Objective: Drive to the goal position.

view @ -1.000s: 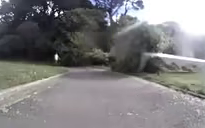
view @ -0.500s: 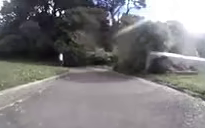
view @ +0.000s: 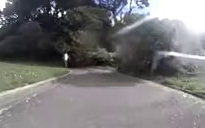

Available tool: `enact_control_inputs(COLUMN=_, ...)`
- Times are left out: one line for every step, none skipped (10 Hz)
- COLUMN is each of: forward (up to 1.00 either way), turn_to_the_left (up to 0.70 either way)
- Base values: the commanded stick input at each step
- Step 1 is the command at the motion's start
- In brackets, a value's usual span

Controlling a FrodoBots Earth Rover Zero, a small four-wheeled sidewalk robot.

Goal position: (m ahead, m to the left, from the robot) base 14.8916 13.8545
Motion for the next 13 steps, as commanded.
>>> enact_control_inputs(forward=1.00, turn_to_the_left=0.00)
enact_control_inputs(forward=1.00, turn_to_the_left=0.00)
enact_control_inputs(forward=1.00, turn_to_the_left=0.00)
enact_control_inputs(forward=1.00, turn_to_the_left=0.00)
enact_control_inputs(forward=1.00, turn_to_the_left=0.00)
enact_control_inputs(forward=1.00, turn_to_the_left=0.00)
enact_control_inputs(forward=1.00, turn_to_the_left=0.00)
enact_control_inputs(forward=1.00, turn_to_the_left=0.00)
enact_control_inputs(forward=1.00, turn_to_the_left=0.00)
enact_control_inputs(forward=1.00, turn_to_the_left=0.00)
enact_control_inputs(forward=0.84, turn_to_the_left=0.00)
enact_control_inputs(forward=0.53, turn_to_the_left=0.00)
enact_control_inputs(forward=0.00, turn_to_the_left=0.00)
